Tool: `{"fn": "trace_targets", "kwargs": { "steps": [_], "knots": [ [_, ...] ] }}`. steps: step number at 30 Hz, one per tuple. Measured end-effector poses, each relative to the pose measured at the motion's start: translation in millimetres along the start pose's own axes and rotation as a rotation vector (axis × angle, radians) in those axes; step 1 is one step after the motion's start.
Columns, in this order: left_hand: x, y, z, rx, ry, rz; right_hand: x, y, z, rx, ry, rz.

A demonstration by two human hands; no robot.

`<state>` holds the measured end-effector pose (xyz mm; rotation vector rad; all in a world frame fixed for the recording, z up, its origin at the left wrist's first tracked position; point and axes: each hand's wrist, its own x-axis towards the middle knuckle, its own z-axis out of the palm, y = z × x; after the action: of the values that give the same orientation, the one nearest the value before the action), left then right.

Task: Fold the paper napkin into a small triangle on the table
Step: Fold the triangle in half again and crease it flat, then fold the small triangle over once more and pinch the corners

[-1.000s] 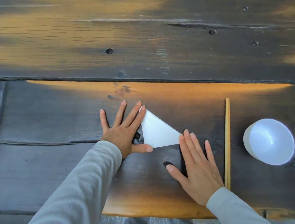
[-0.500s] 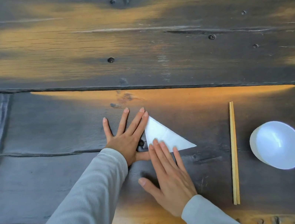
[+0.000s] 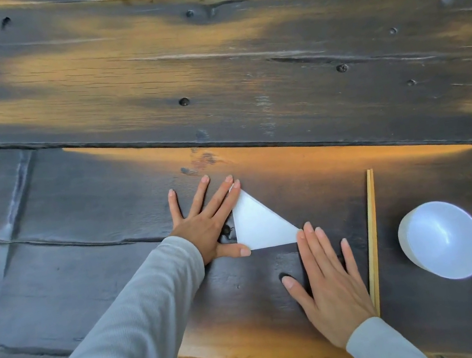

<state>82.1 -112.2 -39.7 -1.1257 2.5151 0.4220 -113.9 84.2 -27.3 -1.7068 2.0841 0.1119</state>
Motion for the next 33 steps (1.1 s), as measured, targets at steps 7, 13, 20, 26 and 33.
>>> {"fn": "trace_targets", "kwargs": {
  "steps": [7,13,20,26,33],
  "knots": [
    [3,0,2,-0.002,-0.021,-0.011,5,-13,-7,0.125,0.185,0.064],
    [1,1,0,-0.003,-0.019,-0.017,39,-32,-28,0.278,0.246,0.208],
    [1,-4,-3,-0.035,-0.073,0.028,63,-32,-41,0.179,0.094,0.249],
    [-5,-3,-3,-0.092,-0.014,0.036,67,-35,-45,0.248,0.061,0.316],
    [-44,28,27,-0.176,0.426,0.158,59,-39,-41,0.386,0.076,0.386]
  ]
}}
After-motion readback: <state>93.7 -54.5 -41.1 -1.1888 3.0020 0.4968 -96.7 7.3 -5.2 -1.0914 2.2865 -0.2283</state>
